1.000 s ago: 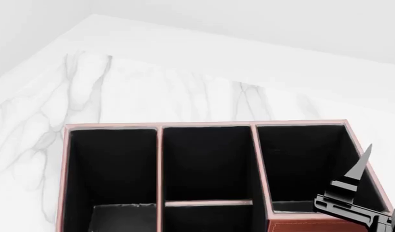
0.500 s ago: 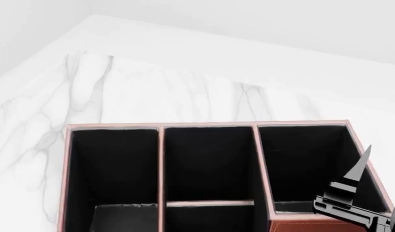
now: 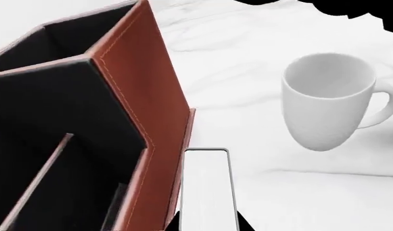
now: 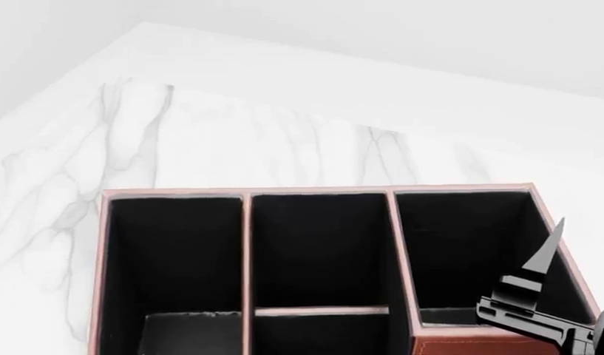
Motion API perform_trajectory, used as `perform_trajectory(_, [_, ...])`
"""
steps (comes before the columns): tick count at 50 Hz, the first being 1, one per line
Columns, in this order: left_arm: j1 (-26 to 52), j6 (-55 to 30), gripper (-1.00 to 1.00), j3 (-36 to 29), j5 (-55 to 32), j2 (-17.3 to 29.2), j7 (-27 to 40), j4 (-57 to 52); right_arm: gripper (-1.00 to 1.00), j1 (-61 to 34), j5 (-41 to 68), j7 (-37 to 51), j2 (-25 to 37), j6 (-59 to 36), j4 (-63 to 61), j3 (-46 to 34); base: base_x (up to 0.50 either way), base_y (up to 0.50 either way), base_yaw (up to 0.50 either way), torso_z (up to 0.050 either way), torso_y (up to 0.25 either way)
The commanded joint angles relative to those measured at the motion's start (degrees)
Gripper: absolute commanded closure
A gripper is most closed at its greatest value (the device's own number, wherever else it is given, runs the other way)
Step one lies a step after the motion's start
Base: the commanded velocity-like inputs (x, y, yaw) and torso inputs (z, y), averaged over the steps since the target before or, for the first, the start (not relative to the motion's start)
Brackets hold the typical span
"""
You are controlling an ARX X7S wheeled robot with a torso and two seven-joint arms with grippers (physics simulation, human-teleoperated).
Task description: Pick up the book and place it in the front compartment of the caddy.
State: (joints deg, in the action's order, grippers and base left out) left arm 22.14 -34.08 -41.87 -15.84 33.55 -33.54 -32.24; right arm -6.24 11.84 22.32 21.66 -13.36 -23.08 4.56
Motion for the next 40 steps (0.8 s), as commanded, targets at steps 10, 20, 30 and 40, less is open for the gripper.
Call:
perform_trajectory(10, [9.16, -3.23, 1.00, 5.01, 1.64, 0.05, 1.56, -8.74, -1.00, -0.29, -1.14, -1.50, -0.52, 0.04, -0.85, 1.19, 0.00, 0.00, 0.00, 0.000, 0.000])
perform_trajectory(20, [15.53, -6.81, 1.00, 5.04, 2.04, -0.14, 0.22, -11.54, -1.00, -0.09, -1.15, -1.31, -0.49, 0.51, -0.61, 1.22, 0.00, 0.00, 0.00, 0.000, 0.001])
perform_trajectory(30, [22.57, -6.69, 1.00, 3.03, 5.18, -1.00, -1.52, -9.86, -1.00, 0.16, -0.82, -0.89, -0.33, 0.71, -0.34, 2.04, 0.00, 0.00, 0.00, 0.000, 0.000])
perform_trajectory(40, [27.97, -3.32, 1.00, 0.79, 9.11, -2.14, -2.20, -5.69, -1.00, 0.70, -0.81, -0.77, -0.29, 1.62, 0.31, 2.32, 0.00, 0.00, 0.00, 0.000, 0.001])
